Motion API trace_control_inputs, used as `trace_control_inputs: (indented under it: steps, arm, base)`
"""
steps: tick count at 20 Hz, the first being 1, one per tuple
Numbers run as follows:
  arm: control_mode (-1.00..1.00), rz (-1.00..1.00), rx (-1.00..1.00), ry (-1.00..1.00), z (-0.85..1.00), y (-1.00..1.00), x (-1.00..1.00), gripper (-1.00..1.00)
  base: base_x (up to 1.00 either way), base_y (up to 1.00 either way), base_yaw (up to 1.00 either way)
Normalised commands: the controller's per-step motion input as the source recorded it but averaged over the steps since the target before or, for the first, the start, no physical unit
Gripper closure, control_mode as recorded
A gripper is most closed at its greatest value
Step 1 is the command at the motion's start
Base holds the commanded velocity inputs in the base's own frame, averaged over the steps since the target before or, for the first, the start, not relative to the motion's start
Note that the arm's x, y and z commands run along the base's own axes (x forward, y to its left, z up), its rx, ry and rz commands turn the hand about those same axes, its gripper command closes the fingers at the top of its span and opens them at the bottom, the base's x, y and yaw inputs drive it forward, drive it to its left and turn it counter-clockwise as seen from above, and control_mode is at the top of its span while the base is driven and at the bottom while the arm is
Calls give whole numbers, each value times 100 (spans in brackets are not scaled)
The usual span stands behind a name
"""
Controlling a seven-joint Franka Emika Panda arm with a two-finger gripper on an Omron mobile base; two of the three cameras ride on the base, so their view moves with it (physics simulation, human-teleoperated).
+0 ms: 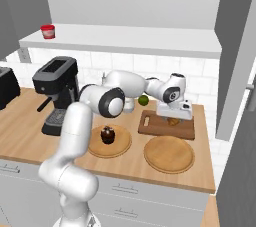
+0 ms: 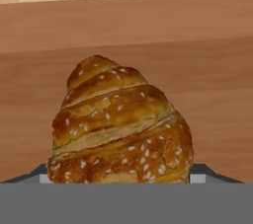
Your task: From the different types of pastries on the counter, select a croissant and place it on the cutting board. Then retrieve a jar of jam from the cabinet and place it alongside the croissant on the cutting board.
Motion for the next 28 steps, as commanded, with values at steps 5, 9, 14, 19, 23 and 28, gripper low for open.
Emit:
trace_control_inputs:
  steps: [5, 9, 14, 19, 23, 28]
  arm:
    - [-100, 0, 0, -13, -41, 4, -31, -100]
    - [-100, 0, 0, -20, -3, 3, -36, -100]
    - [-100, 0, 0, -6, 19, 41, -18, -100]
    - [-100, 0, -4, -2, 50, 52, 2, -100]
    - [-100, 0, -6, -5, 59, 25, 4, -100]
    - [-100, 0, -5, -7, 35, 43, -56, -100]
  base:
    - [0, 0, 0]
    - [0, 0, 0]
    - [0, 0, 0]
    - [0, 0, 0]
    - [0, 0, 0]
    - [0, 0, 0]
